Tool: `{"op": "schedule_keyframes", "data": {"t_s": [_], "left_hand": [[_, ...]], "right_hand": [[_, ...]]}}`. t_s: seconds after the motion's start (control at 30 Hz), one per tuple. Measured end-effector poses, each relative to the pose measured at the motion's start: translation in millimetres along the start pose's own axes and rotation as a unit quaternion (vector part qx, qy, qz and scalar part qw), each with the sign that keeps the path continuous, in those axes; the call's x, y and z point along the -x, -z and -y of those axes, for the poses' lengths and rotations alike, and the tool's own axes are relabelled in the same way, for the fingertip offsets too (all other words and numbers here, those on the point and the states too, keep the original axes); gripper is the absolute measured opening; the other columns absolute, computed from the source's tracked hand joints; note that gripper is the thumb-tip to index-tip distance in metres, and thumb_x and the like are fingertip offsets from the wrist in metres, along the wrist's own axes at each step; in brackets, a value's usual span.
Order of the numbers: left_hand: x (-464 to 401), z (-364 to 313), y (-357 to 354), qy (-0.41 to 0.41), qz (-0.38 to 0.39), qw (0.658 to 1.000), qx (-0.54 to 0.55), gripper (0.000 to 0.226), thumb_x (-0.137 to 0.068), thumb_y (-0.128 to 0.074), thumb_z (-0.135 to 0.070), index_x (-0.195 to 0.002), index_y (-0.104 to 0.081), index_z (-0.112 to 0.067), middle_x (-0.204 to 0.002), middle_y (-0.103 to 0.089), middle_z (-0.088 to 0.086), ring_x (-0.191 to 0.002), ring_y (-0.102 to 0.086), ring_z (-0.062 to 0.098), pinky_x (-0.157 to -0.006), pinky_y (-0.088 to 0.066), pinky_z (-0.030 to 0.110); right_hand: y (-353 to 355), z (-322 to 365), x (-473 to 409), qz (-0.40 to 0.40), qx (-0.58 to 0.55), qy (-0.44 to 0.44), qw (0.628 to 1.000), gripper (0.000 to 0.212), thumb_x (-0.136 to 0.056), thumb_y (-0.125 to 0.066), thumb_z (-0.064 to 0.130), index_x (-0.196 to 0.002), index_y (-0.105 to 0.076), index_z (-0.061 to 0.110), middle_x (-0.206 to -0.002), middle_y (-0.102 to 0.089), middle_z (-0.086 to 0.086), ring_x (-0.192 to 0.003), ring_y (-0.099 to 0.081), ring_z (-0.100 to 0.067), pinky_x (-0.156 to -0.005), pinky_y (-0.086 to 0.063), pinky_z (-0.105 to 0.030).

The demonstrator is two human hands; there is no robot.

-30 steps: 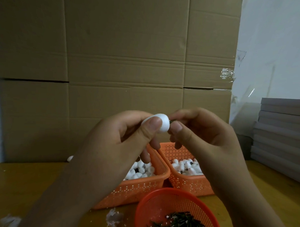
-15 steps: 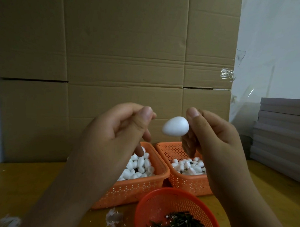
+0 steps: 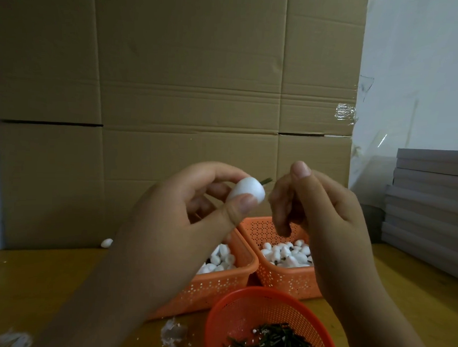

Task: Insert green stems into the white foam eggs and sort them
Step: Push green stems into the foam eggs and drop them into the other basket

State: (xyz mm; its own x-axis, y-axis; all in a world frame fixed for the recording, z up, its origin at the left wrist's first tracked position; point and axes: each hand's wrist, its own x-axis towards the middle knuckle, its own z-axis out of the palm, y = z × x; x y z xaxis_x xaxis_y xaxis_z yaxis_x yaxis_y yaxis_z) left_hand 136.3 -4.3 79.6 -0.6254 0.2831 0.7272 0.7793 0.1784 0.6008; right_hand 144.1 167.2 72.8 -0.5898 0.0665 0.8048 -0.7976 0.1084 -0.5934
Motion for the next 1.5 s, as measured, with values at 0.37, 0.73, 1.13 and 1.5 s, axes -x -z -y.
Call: {"op": "schedule_keyframes", "data": {"t_s": [0.37, 0.73, 1.13, 1.5], "left_hand": [[0, 2, 4, -0.001, -0.036, 0.999, -0.017, 0.026, -0.076, -0.059, -0.052, -0.101, -0.067, -0.053, -0.090, -0.070, -0.021, -0.062, -0.066, 0.003, -0.059, -0.052, 0.020], [2, -2, 3, -0.023, -0.028, 0.997, -0.066, 0.021, -0.075, -0.059, -0.049, -0.094, -0.069, -0.053, -0.082, -0.068, -0.022, -0.069, -0.063, 0.000, -0.068, -0.047, 0.011], [1, -1, 2, -0.039, -0.027, 0.995, -0.084, 0.023, -0.078, -0.058, -0.049, -0.097, -0.070, -0.048, -0.081, -0.066, -0.015, -0.074, -0.063, 0.005, -0.067, -0.046, 0.013], [-1, 4, 2, -0.034, -0.067, 0.997, -0.037, 0.046, -0.071, -0.055, -0.066, -0.116, -0.056, -0.058, -0.098, -0.066, -0.019, -0.070, -0.068, 0.006, -0.066, -0.052, 0.026]], "right_hand": [[1, 4, -1, 0.021, 0.006, 0.003, 1.000, 0.018, -0.075, -0.065, 0.025, -0.088, -0.071, 0.014, -0.075, -0.069, 0.001, -0.065, -0.064, -0.006, -0.062, -0.053, -0.021], [0, 1, -1, 0.019, 0.066, 0.030, 0.997, 0.018, -0.080, -0.062, 0.026, -0.086, -0.069, 0.010, -0.074, -0.068, 0.004, -0.067, -0.063, -0.007, -0.061, -0.051, -0.019], [-1, 1, 0, 0.023, 0.053, 0.027, 0.998, 0.015, -0.080, -0.061, 0.025, -0.082, -0.068, 0.012, -0.071, -0.067, 0.007, -0.064, -0.062, -0.003, -0.060, -0.049, -0.017], [-9, -1, 2, -0.025, -0.021, 0.018, 0.999, 0.022, -0.083, -0.057, 0.026, -0.087, -0.063, 0.006, -0.065, -0.064, 0.002, -0.060, -0.060, -0.006, -0.059, -0.051, -0.020]]}}
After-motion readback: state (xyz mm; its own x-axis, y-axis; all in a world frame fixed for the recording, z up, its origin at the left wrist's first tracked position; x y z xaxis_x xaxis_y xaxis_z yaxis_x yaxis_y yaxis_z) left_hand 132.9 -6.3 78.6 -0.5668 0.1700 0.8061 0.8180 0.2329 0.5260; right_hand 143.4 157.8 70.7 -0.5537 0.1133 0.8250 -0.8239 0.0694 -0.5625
